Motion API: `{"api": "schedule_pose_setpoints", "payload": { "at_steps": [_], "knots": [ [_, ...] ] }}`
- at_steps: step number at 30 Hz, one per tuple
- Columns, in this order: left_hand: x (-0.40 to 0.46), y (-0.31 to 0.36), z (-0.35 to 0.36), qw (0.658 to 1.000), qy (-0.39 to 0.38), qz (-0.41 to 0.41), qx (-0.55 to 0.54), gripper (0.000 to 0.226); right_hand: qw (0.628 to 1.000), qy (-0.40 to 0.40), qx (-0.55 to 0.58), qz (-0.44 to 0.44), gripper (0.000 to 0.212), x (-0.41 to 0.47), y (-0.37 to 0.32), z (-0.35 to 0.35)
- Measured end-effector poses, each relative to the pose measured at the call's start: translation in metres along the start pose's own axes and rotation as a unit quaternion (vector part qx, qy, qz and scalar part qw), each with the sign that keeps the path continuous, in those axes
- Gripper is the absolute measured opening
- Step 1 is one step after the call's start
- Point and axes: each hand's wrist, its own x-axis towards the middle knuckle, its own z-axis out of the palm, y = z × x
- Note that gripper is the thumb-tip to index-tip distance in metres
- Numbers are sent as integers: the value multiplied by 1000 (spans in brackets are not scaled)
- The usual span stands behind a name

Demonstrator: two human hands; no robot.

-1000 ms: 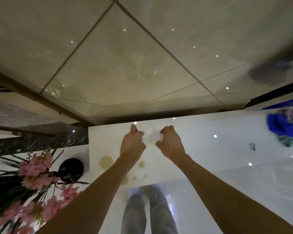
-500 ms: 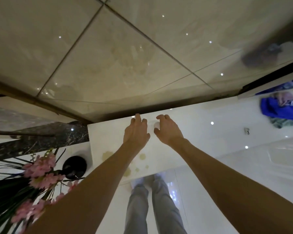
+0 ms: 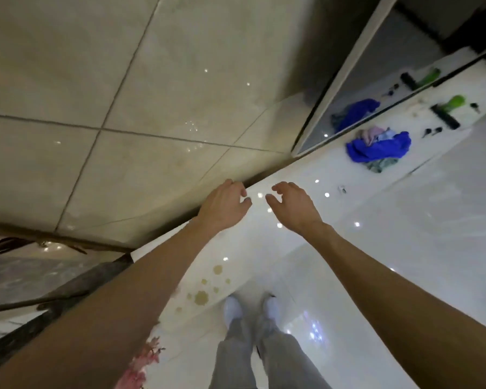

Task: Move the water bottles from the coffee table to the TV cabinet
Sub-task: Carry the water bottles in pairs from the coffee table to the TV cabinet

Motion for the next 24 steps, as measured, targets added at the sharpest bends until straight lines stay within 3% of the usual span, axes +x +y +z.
{"api": "schedule_pose_setpoints", "payload": {
  "at_steps": [6,12,19,24],
  "knots": [
    [1,142,14,988,-25,140,51,28,988,111,46,99,45,-69,91,-91],
    [-34,294,86,950,-99,277,102,28,952,197,90,216,45,-186,214,-138],
    [-146,462,220,889,-139,408,154,31,877,293,147,352,46,-377,372,-161],
    [-250,569,321,825,-184,505,171,33,815,346,164,435,45,-508,465,-163]
  ]
}}
